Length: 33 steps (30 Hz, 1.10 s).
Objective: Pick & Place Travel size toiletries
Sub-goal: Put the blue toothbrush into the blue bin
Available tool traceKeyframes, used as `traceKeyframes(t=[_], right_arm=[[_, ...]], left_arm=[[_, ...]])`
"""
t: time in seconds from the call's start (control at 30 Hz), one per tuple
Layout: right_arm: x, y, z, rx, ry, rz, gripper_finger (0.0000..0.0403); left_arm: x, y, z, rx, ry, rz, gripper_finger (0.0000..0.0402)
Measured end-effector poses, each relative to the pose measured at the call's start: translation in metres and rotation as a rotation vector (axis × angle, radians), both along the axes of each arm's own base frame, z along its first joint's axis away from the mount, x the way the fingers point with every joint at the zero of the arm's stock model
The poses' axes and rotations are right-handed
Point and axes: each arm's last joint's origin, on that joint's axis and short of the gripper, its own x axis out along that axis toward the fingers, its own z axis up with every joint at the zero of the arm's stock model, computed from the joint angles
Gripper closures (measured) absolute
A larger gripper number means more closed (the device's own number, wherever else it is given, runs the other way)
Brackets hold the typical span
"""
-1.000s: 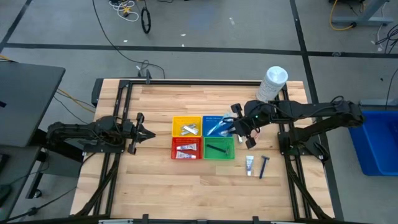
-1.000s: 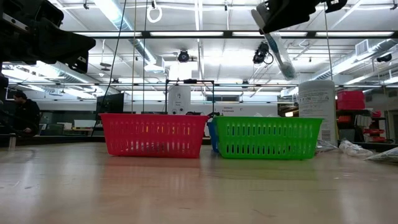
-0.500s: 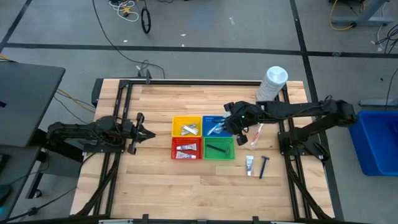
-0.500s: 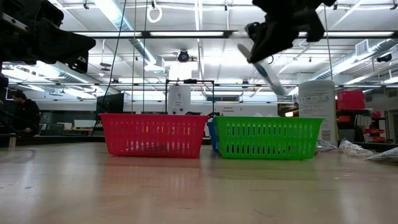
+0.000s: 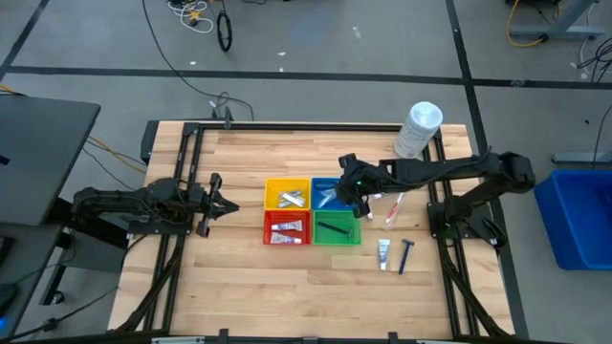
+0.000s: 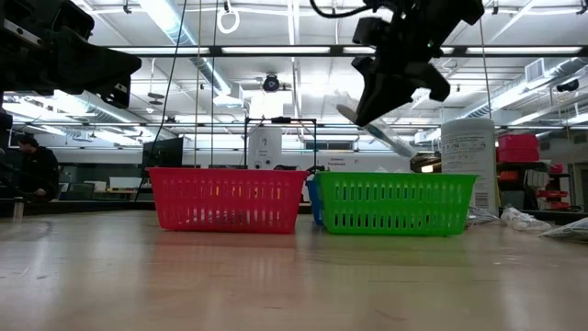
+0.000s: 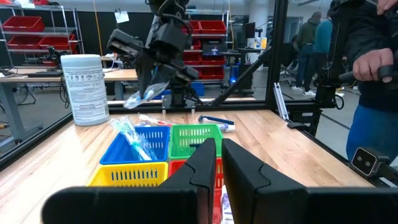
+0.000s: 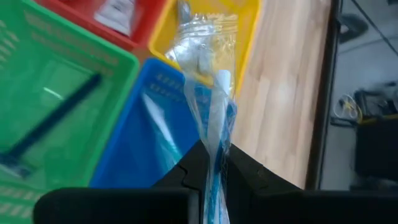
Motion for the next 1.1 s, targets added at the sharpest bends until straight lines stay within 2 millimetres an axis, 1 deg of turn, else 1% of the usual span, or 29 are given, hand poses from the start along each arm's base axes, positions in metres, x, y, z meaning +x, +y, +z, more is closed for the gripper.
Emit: traceKeyframes(t=[0.33, 0.63, 0.87, 1.1], right_arm=[[0.009, 0.002, -0.016, -0.036, 0.059, 0.013, 0.0364], [0.02, 0.012, -0.04, -0.238, 0.173, 0.02, 0.0364], [0.025, 0.018, -0.054, -0.248, 0.218, 0.041, 0.0364], [0.026, 0.019, -0.057, -0.268, 0.225, 0.035, 0.0364]], left_arm=[[0.0, 0.0, 0.0, 0.0, 0.0, 0.0, 0.0369], [0.0, 0.0, 0.0, 0.0, 0.0, 0.0, 0.0369], [0.0, 0.0, 0.0, 0.0, 0.0, 0.0, 0.0369], [0.0, 0.0, 0.0, 0.0, 0.0, 0.0, 0.0369]])
